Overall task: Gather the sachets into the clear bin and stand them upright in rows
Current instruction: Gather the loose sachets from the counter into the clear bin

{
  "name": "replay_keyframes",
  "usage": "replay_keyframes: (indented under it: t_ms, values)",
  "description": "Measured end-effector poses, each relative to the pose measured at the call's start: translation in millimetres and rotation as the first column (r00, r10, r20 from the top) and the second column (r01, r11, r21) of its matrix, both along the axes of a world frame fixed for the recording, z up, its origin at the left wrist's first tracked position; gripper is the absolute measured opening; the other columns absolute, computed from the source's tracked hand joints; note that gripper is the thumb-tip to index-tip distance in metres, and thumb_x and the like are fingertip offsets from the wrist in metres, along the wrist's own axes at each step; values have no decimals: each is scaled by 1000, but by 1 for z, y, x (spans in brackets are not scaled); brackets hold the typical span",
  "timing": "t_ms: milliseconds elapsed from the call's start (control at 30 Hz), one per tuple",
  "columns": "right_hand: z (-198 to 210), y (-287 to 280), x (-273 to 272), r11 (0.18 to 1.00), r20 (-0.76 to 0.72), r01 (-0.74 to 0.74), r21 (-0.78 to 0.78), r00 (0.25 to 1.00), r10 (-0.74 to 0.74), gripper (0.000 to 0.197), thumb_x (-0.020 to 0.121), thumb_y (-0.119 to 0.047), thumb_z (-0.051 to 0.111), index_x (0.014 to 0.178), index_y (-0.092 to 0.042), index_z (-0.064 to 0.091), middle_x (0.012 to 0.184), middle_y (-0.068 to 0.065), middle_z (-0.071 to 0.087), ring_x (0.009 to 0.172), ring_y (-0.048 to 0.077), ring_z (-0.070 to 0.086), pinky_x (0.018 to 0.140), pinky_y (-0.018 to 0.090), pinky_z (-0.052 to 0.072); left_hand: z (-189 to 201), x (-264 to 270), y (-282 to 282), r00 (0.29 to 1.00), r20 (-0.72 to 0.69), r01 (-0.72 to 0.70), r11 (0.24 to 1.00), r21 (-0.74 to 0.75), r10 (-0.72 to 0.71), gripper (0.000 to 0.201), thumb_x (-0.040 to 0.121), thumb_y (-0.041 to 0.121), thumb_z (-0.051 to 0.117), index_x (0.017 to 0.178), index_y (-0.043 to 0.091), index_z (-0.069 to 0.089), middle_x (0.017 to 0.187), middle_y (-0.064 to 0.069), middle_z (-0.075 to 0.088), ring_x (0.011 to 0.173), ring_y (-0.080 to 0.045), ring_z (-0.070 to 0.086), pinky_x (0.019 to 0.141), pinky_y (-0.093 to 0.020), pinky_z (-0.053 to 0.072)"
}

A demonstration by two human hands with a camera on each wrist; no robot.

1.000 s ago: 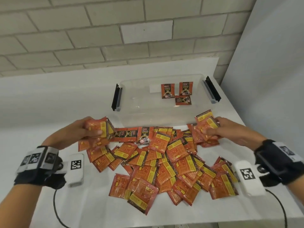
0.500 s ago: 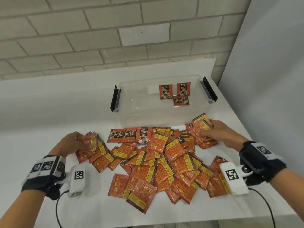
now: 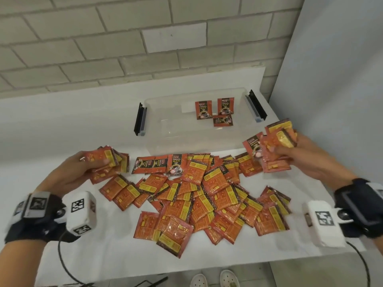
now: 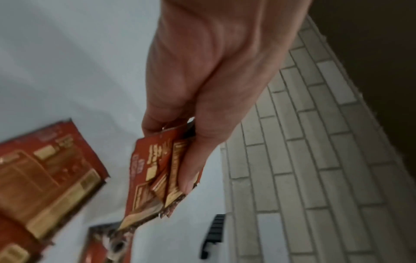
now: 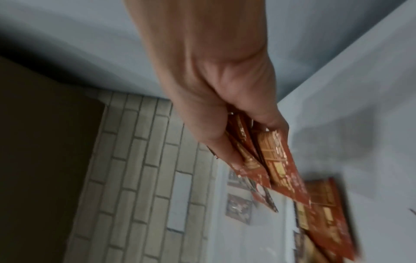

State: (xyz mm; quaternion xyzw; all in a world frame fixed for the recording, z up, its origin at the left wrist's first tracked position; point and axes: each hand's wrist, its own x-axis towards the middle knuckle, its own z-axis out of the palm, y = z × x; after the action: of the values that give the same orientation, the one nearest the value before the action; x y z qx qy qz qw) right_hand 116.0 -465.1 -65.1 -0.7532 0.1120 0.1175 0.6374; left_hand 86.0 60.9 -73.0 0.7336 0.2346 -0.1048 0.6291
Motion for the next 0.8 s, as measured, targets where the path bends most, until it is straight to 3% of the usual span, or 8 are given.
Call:
replay_keyframes:
  t_ms: [100, 267, 333, 400, 533, 600, 700, 800]
  values:
    - [26, -11, -38, 987, -54, -141, 75, 988, 145, 93, 32, -39, 97, 113, -8, 60, 101, 13, 74, 91, 30, 72, 69, 32, 60, 17, -14, -6, 999, 6, 37, 983, -181, -37, 45, 81, 12, 62, 125, 5, 58, 120, -18, 66, 107, -29, 65, 80, -34, 58]
    - [1, -6, -105, 900, -316, -421, -114, 874, 369, 50, 78, -8, 76, 120, -13, 51, 105, 12, 69, 86, 22, 71, 68, 26, 57, -7, -43, -30, 984, -120, 113, 983, -141, -131, 60, 69, 15, 85, 121, -1, 59, 115, -19, 68, 104, -33, 66, 81, -35, 58]
    - [-18, -3, -117, 757, -386, -508, -411, 849, 360, 56, 81, -18, 76, 127, -18, 42, 118, 4, 46, 92, 15, 61, 71, 16, 51, -26, -51, -42, 986, -131, 112, 993, 36, -107, 57, 64, 13, 81, 116, -1, 62, 103, -17, 72, 92, -31, 70, 77, -36, 59]
    - [-30, 1, -120, 657, -397, -507, -557, 858, 326, 69, 82, -28, 74, 135, -21, 29, 120, 1, 26, 100, 15, 48, 74, 13, 48, -43, -54, -47, 993, -108, 80, 971, 227, -56, 59, 55, 22, 81, 109, 6, 66, 95, -14, 74, 88, -30, 69, 81, -39, 55]
    - [-37, 9, -112, 608, -345, -405, -683, 912, 220, 73, 80, -34, 74, 137, -12, 33, 124, 9, 31, 115, 23, 42, 87, 25, 45, -51, -48, -43, 993, -121, 63, 929, 366, -20, 66, 41, 42, 92, 98, 22, 69, 93, -6, 74, 87, -28, 70, 91, -48, 52]
    - [-36, 11, -104, 660, -313, -346, -667, 934, 173, 68, 78, -30, 77, 130, -12, 39, 122, 8, 34, 111, 22, 45, 79, 27, 47, -48, -46, -45, 997, -74, 51, 922, 384, -24, 53, 52, 33, 91, 97, 19, 67, 92, -8, 73, 85, -29, 70, 87, -48, 54]
    - [-34, 9, -93, 839, -241, -221, -497, 964, 111, 54, 73, -14, 82, 113, -13, 45, 113, 7, 51, 91, 22, 63, 61, 32, 59, -42, -42, -52, 999, -2, 34, 928, 372, -35, 42, 68, 17, 85, 104, 15, 63, 95, -10, 71, 85, -27, 68, 77, -40, 55]
    - [-28, 1, -82, 903, -215, -145, -404, 975, 60, 45, 73, -7, 81, 102, -16, 47, 98, 8, 65, 79, 25, 70, 64, 41, 61, -40, -39, -51, 997, -13, 74, 932, 354, -74, 39, 71, 16, 82, 105, 15, 63, 94, -7, 70, 86, -26, 67, 70, -31, 51]
